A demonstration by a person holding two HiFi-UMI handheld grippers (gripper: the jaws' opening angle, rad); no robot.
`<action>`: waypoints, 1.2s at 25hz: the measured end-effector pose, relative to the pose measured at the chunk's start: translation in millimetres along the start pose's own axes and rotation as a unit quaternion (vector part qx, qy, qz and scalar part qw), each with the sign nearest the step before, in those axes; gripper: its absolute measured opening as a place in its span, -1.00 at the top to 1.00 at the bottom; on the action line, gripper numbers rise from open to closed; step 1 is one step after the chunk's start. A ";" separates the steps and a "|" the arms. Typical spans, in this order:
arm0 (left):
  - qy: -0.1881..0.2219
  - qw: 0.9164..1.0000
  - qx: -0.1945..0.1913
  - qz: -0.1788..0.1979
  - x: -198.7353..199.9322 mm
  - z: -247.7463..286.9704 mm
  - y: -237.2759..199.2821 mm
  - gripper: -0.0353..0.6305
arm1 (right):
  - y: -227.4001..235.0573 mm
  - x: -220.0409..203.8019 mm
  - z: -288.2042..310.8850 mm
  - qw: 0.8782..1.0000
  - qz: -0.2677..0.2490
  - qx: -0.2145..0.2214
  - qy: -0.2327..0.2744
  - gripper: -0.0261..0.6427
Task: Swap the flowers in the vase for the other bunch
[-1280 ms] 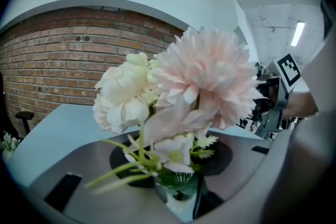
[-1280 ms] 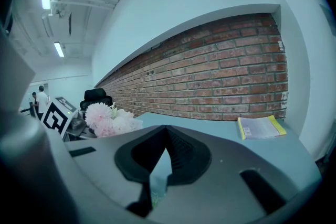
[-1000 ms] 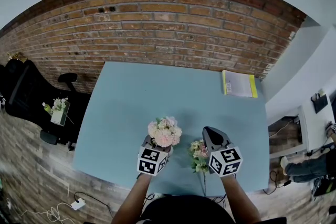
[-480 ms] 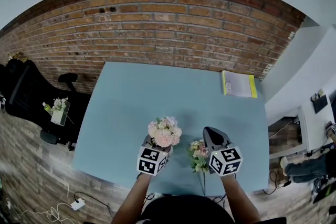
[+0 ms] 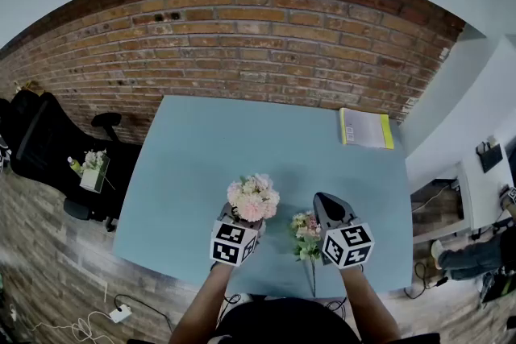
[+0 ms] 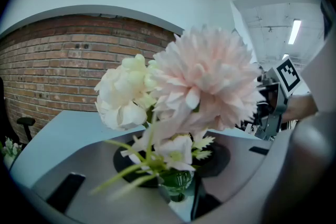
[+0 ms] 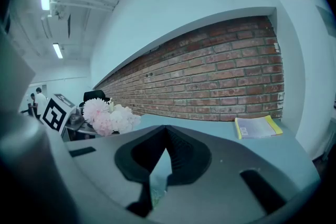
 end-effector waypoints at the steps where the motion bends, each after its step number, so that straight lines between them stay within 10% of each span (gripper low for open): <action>1: 0.003 1.000 0.001 0.003 1.2 -2.0 1.2 0.47 | -0.5 -0.1 -1.8 1.000 0.000 -0.001 0.001 0.90; 30: 0.073 0.996 0.002 0.057 46.2 -73.9 27.4 0.48 | -44.9 -5.3 -38.7 0.999 -0.009 -0.005 0.032 0.90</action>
Point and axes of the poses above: the fingertips, and each gripper's own axes: z forward along the fingers, y to its right, x out of its top, the point moved 7 cm from there along -z, backward along the fingers, and after that the axes turned 12 degrees about -y, right-handed, at the moved point
